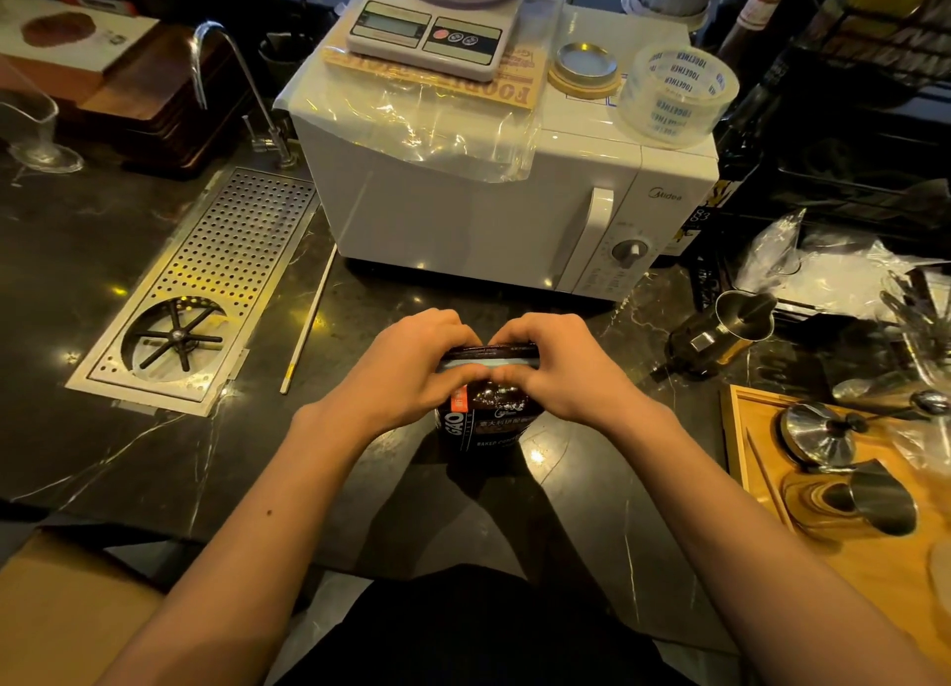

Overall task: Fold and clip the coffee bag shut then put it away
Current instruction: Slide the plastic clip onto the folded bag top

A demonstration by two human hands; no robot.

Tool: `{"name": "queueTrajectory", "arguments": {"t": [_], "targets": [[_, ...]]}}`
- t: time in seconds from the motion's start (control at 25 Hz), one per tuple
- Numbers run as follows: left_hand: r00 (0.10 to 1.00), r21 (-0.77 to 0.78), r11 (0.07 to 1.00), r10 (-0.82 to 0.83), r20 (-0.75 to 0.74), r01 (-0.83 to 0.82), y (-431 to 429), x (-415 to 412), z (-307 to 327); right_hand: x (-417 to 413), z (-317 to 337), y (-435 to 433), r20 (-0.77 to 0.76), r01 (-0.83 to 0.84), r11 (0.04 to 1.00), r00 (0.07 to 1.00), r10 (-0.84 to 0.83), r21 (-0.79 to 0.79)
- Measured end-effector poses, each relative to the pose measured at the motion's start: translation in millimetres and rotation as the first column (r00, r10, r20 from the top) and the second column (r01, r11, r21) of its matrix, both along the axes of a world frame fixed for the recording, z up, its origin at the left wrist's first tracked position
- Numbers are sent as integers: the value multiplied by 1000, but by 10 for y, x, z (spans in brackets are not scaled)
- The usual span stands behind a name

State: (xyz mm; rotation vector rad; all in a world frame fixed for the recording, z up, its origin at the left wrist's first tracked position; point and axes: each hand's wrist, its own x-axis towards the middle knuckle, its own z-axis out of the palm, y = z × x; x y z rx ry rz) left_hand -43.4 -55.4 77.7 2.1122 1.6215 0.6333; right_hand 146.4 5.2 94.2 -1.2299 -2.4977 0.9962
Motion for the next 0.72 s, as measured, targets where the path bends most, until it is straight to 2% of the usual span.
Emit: {"name": "queueTrajectory", "arguments": {"t": [0.2, 0.36, 0.52, 0.72], "targets": [[999, 30, 1000, 10, 35, -11, -24, -25, -24, -12, 21, -21, -11, -36, 999, 999, 36, 20], [997, 16, 1000, 25, 72, -27, -31, -49, -40, 98, 22, 18, -31, -41, 999, 999, 40, -34], [978, 12, 994, 106, 180, -110, -124, -100, -108, 255, 7, 24, -60, 48, 998, 997, -51, -39], [975, 30, 990, 128, 181, -136, -150, -89, -92, 204, -15, -65, -87, 123, 992, 989, -123, -2]]}}
